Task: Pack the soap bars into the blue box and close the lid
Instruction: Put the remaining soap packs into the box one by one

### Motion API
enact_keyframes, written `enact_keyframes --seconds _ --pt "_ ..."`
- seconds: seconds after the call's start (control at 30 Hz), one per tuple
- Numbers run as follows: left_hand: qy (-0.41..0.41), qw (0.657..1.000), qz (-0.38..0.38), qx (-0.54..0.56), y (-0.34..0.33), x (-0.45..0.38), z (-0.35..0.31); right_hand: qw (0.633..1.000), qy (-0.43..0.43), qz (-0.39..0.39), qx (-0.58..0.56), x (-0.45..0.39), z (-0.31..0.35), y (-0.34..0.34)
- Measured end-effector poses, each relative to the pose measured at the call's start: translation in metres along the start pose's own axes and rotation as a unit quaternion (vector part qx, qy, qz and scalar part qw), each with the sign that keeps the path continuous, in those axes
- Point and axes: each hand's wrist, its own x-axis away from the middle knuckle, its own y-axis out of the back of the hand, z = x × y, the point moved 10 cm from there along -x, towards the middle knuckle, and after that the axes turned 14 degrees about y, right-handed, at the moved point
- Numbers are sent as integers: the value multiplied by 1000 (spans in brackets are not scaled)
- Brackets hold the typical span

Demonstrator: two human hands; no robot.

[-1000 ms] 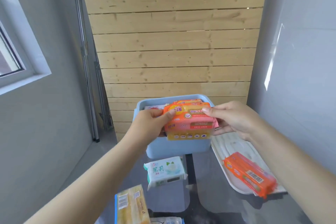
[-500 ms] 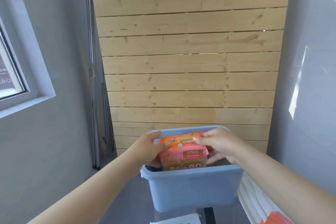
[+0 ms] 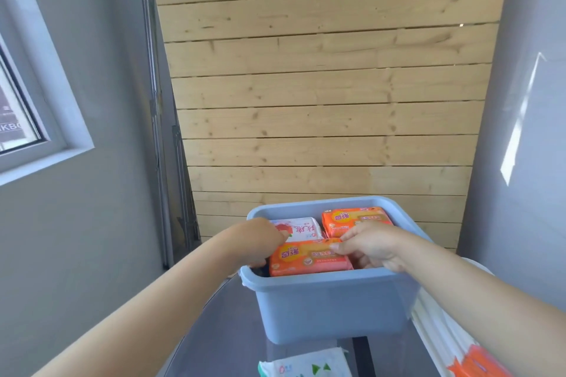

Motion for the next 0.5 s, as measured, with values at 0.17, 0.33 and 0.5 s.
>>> enact_keyframes --seconds 0.17,0.33,0.5 --pt "-110 980 -148 81 19 3 -8 1000 0 -5 -7 -1 1 0" --pt "-203 960 -189 34 4 4 -14 1000 1 21 18 -4 3 -15" --pt "-191 971 -145 -5 -2 -9 -10 999 -10 16 44 -9 1 -15"
